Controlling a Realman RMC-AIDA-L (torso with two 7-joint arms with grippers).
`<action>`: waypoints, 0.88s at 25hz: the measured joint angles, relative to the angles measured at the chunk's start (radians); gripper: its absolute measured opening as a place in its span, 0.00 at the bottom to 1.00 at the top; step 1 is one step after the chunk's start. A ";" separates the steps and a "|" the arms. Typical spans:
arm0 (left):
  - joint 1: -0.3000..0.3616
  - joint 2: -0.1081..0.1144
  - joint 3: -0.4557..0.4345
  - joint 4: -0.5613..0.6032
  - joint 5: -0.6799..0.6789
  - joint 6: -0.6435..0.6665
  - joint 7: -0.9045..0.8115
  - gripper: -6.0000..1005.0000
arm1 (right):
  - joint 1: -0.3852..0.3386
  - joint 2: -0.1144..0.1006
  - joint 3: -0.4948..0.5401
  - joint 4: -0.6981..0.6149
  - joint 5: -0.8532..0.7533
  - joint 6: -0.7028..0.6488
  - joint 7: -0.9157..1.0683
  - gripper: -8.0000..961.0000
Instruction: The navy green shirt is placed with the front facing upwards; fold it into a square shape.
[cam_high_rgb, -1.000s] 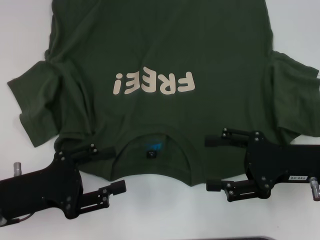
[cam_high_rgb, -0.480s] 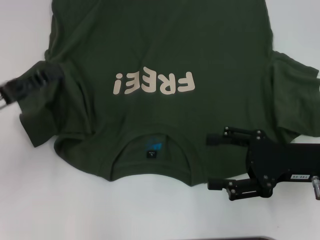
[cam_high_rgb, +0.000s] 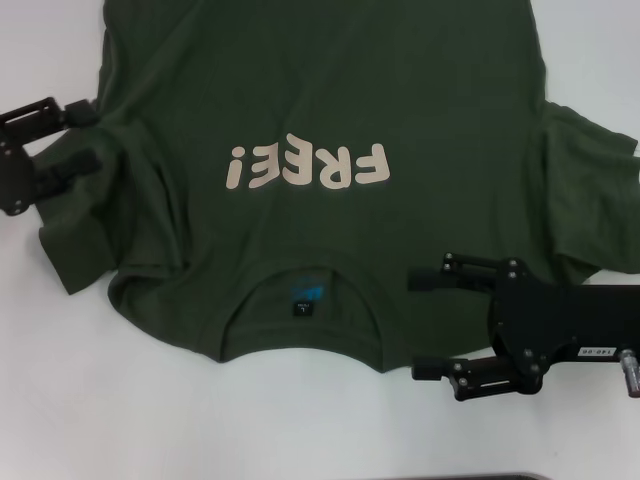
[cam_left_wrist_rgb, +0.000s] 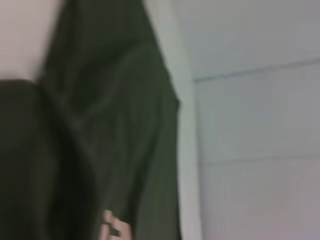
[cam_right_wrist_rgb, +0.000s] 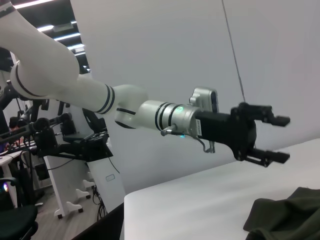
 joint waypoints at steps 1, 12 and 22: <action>0.000 0.003 -0.002 -0.002 0.012 -0.017 -0.024 0.67 | 0.002 0.000 0.000 0.000 0.000 0.001 0.002 0.95; 0.004 0.069 -0.008 -0.004 0.084 -0.047 -0.069 0.59 | 0.015 -0.001 0.005 0.000 0.001 0.003 0.004 0.95; 0.010 0.089 -0.008 -0.017 0.203 -0.058 -0.144 0.58 | 0.017 -0.001 0.008 -0.008 0.002 0.006 0.027 0.95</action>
